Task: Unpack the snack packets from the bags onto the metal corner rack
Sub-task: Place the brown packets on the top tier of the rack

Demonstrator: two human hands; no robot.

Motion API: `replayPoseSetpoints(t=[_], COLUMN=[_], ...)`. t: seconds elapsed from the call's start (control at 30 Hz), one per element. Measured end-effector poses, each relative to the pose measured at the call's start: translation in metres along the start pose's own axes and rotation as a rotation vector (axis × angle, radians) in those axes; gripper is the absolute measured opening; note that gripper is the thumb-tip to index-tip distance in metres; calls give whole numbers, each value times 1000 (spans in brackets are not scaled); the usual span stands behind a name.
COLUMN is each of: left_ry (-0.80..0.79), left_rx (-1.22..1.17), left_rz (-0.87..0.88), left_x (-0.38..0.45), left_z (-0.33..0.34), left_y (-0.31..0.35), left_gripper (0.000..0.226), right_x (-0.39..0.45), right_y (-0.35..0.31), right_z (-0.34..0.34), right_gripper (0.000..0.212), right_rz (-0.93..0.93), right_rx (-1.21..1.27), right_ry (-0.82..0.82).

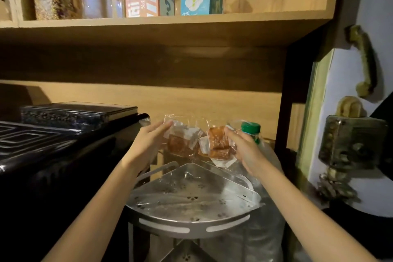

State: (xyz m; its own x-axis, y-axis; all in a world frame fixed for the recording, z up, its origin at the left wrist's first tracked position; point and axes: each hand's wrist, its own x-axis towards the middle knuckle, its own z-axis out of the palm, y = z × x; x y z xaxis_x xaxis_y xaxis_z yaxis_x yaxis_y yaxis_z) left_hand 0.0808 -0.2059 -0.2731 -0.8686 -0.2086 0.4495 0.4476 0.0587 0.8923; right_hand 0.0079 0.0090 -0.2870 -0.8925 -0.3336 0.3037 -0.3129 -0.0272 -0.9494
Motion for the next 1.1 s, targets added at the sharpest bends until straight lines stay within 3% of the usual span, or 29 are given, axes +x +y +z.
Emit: replayPoseSetpoints(t=[0.1,0.17,0.27,0.43,0.6,0.73,0.83,1.0,1.1], left_ry=[42,3,-77,109,202,162,122,201,195], left_rx=[35,69,117,33,85,181,221,48,46], left_rz=[26,12,-19,98,172,38,-3,-24,-37], left_x=[2,5,8,10,-6,-27,-37,-32,-28], left_z=[-4,-9,-12,-11,-15,-22,-22,-23,-20], left_y=[2,7,15,29,27,-3,-27,-29,-25], left_gripper=[25,27,33,19,25,33,17,7,8], right_x=[-2,-1,-3,-6,-7,-7,-5,-10,-20], right_y=[1,-2,-15,-40,-44,-41,-43,-30,-9], right_z=[1,-2,-6,-14,-9,-4,-6,-26,-39], right_gripper=[32,16,17,21,24,23,25,54,57], right_rz=[-5,-13,-51,-140,-197,-202,-196,-60,120], right_rx=[-58,22,18,140,95,139,171,78,-204], right_ry=[-25,45,59,45,18,11,10,-147,-299])
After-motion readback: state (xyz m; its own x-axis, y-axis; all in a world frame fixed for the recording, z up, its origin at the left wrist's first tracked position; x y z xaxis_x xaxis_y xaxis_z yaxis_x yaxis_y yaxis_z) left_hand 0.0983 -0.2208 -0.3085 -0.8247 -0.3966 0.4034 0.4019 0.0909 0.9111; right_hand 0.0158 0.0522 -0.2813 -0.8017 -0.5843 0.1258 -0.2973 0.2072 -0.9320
